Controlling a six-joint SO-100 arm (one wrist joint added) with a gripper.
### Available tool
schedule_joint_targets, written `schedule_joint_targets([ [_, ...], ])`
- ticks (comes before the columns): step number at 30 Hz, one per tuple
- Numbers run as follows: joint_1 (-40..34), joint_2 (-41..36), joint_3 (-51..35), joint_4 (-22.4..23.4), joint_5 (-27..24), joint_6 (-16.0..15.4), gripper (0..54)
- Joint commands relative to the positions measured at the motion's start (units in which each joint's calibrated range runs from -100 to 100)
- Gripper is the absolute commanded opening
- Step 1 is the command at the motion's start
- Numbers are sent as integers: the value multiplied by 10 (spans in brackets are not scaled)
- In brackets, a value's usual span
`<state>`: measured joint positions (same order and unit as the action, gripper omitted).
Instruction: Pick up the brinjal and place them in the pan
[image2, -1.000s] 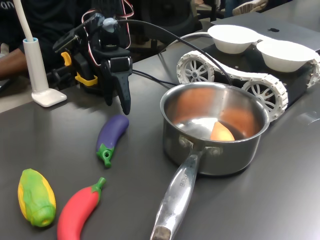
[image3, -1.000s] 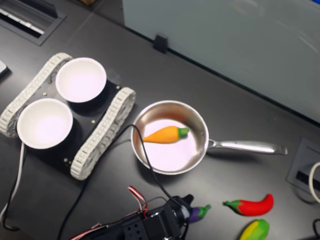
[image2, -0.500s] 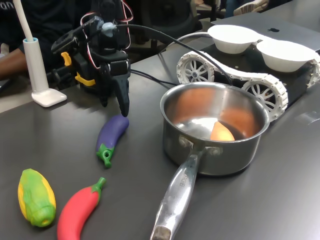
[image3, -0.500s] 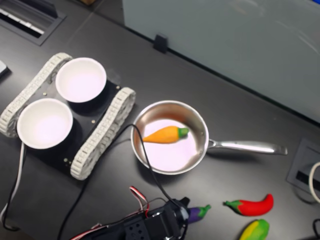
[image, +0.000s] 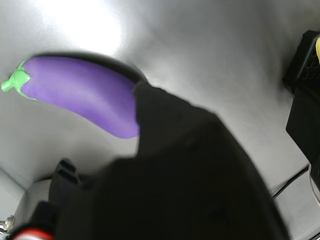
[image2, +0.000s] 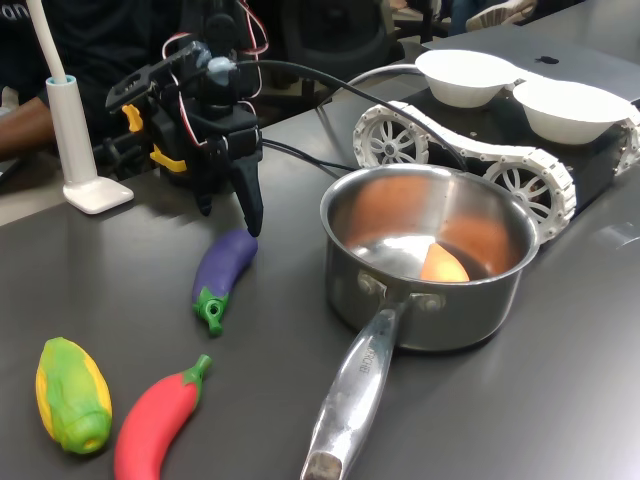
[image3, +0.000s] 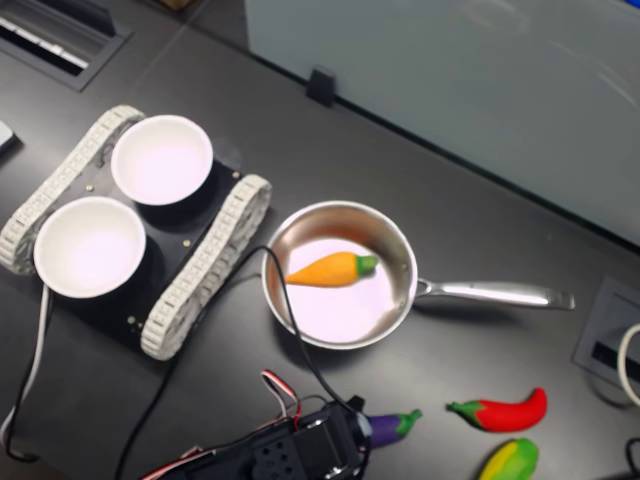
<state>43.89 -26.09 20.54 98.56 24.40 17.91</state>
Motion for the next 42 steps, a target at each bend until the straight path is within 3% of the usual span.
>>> schedule_joint_targets([
  [1,-9,-6,9,-34,9,17,335],
  [16,-13,18,64,-113,14,31,331],
  [42,-38,59,112,-171,20,40,289],
])
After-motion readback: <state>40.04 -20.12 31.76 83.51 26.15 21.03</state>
